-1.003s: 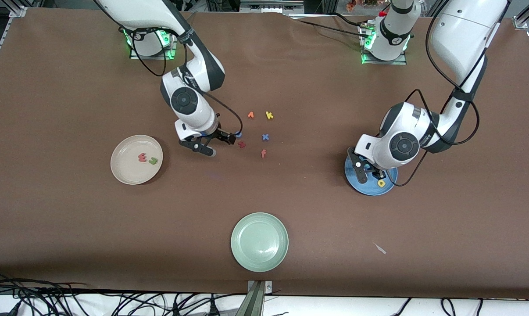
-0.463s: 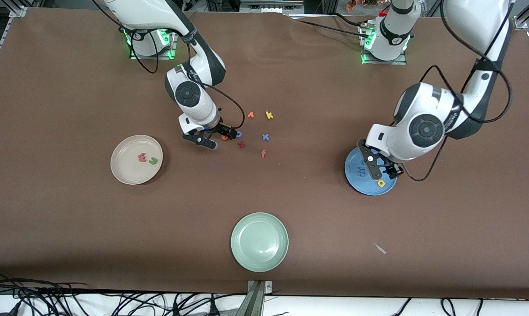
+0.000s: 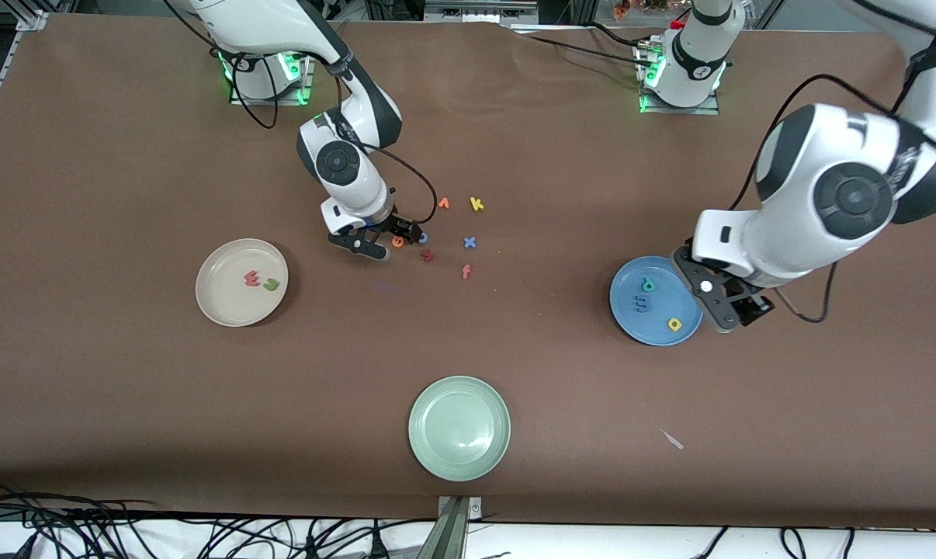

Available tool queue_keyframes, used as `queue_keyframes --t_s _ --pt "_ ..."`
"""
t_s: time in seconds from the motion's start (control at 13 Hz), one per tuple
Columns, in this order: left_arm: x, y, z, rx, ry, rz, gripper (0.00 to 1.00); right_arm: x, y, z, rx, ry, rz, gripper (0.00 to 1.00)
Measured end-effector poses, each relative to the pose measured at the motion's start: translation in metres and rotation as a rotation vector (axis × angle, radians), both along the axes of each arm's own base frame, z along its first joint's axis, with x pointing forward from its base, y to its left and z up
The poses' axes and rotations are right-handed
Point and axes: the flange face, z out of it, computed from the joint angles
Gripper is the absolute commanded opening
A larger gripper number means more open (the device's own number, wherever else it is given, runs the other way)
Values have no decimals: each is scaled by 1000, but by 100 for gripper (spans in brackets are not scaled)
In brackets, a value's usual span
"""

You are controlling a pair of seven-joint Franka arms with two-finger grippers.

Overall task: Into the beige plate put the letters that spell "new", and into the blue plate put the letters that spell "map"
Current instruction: 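Grasp the orange e with the right gripper while the left gripper returns to rest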

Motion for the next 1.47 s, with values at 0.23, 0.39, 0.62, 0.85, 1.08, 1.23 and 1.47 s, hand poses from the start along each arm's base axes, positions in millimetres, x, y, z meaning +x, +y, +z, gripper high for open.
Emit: queue_keyframes --t_s 0.23,0.39,0.62,0.85,1.08,1.23,1.47 --pt "-12 8 56 -34 -67 255 100 -1 0 -6 -3 -4 9 84" --pt "-27 28 90 -50 -107 418 100 -1 0 -6 -9 -9 24 77" --pt "-48 74 94 -18 -100 628 100 -1 1 -6 -12 -16 36 72" --pt "-74 78 78 4 -79 767 100 -1 1 -6 -15 -23 48 64" --pt "-85 81 82 4 -88 803 100 -1 2 -6 -16 -28 53 62" --pt "-93 80 85 4 -90 800 100 -1 2 -6 -15 -30 54 60" --pt "-97 70 89 -1 -98 789 100 0 2 -5 -10 -38 54 59"
